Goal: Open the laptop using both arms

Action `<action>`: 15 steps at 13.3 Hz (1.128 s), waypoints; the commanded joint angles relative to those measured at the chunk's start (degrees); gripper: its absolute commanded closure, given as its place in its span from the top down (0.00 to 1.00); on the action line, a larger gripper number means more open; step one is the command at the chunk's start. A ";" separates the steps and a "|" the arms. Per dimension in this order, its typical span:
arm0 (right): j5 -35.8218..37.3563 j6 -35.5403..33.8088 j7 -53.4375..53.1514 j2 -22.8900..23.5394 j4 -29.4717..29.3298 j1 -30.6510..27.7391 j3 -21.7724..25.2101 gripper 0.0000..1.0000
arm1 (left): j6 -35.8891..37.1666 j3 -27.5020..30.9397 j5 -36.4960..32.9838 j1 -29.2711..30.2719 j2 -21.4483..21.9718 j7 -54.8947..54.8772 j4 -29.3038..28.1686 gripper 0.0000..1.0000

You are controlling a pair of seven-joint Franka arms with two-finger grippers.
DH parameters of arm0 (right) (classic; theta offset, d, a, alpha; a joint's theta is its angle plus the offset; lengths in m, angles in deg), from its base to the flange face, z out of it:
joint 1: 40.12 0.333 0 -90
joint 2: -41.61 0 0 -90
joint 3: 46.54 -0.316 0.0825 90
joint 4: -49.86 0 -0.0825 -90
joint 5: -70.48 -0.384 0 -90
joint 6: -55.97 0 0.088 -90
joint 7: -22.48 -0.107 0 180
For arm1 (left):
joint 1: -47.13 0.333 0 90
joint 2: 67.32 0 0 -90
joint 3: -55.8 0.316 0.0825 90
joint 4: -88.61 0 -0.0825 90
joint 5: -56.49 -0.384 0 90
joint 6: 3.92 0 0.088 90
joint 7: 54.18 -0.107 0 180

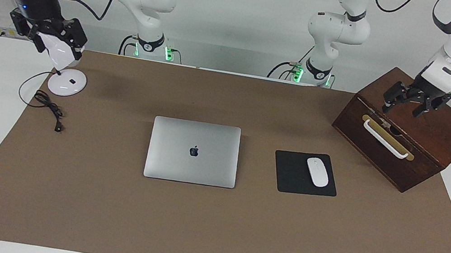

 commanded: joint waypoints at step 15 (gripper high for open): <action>-0.70 1.60 2.62 -1.35 1.68 -2.84 -0.29 1.00 | 0.56 -0.01 -0.70 0.17 0.09 0.66 0.93 1.00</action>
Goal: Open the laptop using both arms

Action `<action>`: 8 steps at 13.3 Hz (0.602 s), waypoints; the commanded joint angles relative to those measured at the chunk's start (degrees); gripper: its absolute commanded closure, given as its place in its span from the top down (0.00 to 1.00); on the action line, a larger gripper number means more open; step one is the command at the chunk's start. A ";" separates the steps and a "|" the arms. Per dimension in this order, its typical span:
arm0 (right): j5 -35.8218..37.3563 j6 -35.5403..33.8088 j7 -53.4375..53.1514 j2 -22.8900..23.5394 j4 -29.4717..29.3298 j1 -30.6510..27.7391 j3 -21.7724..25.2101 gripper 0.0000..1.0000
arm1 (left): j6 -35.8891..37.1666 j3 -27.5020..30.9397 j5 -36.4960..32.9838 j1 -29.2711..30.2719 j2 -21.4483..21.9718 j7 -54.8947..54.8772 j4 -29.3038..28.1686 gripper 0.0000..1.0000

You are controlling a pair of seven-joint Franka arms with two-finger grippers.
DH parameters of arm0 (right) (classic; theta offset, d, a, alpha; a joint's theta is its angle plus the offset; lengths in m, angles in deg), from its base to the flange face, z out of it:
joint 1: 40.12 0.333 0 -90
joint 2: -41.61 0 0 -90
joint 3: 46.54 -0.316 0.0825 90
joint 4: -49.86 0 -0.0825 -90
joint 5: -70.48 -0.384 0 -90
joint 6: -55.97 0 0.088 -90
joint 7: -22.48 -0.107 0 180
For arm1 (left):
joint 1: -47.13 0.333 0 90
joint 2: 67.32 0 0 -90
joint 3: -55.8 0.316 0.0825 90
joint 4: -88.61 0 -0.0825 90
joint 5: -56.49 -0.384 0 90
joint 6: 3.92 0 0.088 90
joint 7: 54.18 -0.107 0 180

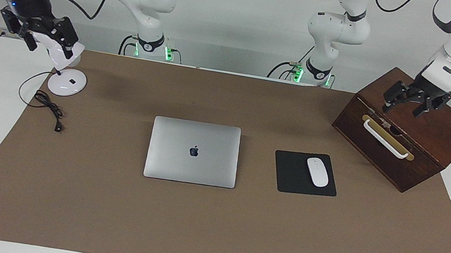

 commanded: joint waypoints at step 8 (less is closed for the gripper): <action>-0.35 8.86 1.82 1.50 2.25 -0.24 -0.39 1.00 | -0.75 -0.05 -1.14 -0.60 -0.19 0.82 1.06 1.00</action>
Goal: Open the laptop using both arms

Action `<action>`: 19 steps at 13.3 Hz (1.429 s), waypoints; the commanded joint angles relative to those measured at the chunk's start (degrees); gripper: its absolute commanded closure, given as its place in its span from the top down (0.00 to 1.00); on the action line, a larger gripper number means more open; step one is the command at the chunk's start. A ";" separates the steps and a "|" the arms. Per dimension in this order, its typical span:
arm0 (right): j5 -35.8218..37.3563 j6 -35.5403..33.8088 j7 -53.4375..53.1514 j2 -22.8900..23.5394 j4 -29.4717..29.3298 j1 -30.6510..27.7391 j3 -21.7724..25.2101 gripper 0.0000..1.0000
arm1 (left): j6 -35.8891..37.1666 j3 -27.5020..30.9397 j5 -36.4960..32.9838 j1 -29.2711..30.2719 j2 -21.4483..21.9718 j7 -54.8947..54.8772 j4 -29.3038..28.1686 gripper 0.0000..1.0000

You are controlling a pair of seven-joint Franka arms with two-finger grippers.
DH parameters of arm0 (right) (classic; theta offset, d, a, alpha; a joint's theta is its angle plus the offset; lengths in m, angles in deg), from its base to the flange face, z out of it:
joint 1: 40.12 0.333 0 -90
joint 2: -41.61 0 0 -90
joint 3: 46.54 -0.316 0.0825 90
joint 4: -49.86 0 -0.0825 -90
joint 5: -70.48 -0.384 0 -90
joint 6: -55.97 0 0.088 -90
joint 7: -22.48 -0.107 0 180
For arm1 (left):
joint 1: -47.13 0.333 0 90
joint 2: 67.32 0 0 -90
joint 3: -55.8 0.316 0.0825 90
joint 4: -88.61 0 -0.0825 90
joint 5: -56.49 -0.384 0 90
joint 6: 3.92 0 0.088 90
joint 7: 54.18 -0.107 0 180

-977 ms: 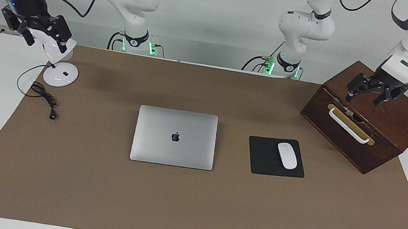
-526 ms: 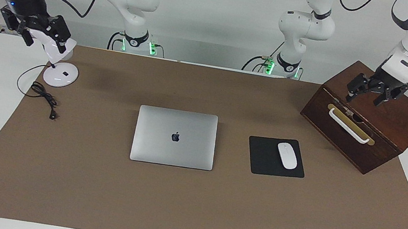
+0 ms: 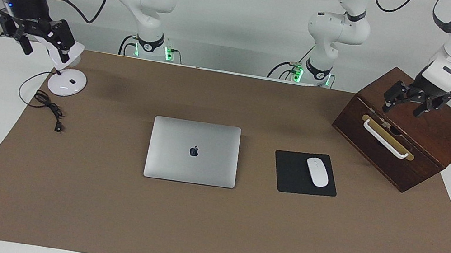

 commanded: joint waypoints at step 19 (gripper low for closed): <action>-29.51 49.77 -10.14 -5.03 39.65 11.04 -0.67 0.99 | -4.99 0.09 -0.79 -0.56 -0.19 5.48 0.26 0.00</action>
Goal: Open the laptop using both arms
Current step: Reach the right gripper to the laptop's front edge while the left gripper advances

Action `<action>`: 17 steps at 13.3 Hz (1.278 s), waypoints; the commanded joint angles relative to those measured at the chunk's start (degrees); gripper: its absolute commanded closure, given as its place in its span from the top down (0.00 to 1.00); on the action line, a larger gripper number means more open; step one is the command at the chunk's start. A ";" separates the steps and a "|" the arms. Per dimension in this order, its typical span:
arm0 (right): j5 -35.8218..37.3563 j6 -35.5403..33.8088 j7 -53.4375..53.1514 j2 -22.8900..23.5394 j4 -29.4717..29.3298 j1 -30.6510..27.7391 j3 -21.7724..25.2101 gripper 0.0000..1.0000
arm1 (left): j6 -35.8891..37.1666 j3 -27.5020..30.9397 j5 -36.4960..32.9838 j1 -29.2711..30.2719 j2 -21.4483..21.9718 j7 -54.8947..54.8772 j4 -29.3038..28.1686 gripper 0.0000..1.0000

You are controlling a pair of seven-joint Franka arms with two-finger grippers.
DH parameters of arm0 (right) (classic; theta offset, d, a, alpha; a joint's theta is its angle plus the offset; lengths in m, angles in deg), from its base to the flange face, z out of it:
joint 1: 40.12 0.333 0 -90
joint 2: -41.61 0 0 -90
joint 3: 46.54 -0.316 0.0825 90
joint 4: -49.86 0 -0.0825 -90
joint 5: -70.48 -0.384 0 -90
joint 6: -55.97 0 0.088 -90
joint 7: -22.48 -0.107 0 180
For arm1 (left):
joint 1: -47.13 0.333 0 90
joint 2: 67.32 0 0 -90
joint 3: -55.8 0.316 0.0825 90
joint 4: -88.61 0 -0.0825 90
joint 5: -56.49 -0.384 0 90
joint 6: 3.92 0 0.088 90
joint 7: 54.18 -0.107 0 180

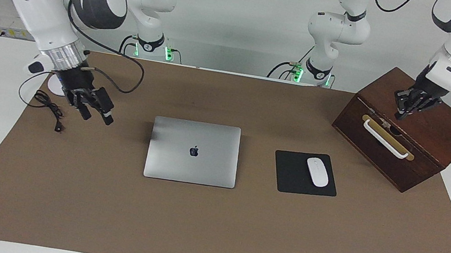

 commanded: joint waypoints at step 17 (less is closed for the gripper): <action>-64.99 41.39 1.21 -4.10 20.48 35.05 -0.12 1.00 | -48.31 -0.06 -0.79 -13.01 16.78 0.68 -41.49 0.00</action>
